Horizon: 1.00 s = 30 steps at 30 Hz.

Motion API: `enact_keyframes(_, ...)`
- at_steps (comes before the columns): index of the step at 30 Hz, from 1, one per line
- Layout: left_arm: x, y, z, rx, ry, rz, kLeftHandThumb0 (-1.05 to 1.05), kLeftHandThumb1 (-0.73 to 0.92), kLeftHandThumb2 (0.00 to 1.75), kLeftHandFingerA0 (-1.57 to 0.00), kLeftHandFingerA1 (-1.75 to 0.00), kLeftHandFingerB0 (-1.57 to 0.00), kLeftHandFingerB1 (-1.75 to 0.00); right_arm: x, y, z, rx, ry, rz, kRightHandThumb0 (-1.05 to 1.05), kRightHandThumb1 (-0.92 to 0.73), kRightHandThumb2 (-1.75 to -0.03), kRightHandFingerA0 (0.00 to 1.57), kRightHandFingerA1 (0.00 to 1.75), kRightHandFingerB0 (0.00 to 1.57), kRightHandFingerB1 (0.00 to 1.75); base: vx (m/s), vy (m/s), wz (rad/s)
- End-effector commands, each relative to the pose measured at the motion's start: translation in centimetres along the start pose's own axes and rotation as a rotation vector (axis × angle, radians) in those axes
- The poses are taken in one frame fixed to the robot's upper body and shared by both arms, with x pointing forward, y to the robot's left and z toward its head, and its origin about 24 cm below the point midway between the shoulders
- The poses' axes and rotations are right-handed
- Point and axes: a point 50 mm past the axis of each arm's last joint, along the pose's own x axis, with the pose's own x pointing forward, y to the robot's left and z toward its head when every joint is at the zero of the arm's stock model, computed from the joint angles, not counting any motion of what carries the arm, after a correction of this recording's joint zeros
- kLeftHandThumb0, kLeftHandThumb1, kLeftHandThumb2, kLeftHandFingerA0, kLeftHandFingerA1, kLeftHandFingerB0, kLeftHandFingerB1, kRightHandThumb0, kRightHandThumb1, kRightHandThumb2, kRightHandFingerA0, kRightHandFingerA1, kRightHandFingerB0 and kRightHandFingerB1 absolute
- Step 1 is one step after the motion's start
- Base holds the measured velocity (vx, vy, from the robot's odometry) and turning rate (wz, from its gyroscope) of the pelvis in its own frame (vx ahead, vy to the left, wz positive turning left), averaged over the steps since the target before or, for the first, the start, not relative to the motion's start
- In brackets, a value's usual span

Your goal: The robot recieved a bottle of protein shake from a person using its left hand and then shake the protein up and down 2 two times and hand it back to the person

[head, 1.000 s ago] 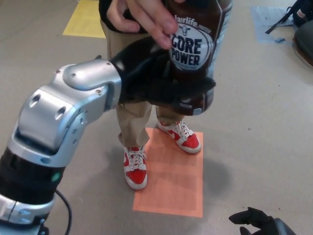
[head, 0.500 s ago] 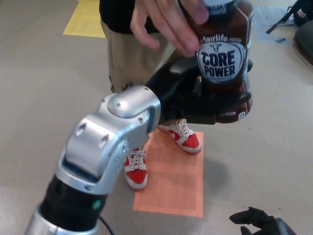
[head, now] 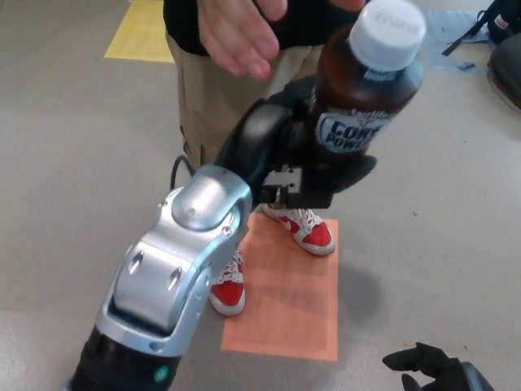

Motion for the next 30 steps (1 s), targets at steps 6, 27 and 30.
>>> enact_keyframes(6, -2.0, 1.8, -7.5, 0.118, 0.111, 0.057, -0.16, 0.85, 0.66, -0.95, -1.32, -0.67, -1.11, 0.2, -0.6, -0.3, 0.015, 0.017, 0.01, -0.3, -0.8, -0.78, 0.97, 0.67, 0.73, 0.61, 0.0, 0.0, 0.0)
enact_keyframes(27, -2.4, 2.3, -10.0, -0.195, 0.166, 0.04, -0.17, 0.8, 0.71, -0.81, -1.55, -0.7, -1.08, 0.2, -0.5, -0.3, 0.032, 0.023, -0.002, -0.29, -0.75, -0.87, 0.97, 0.65, 0.74, 0.62, 0.0, 0.0, 0.0)
enact_keyframes(30, -2.7, 1.6, -11.1, -0.256, 0.168, 0.032, -0.13, 0.76, 0.78, -0.84, -1.58, -0.72, -1.13, -0.1, -0.5, -0.4, 0.014, 0.015, -0.015, -0.28, -0.76, -0.86, 1.01, 0.71, 0.76, 0.65, 0.0, 0.0, 0.0)
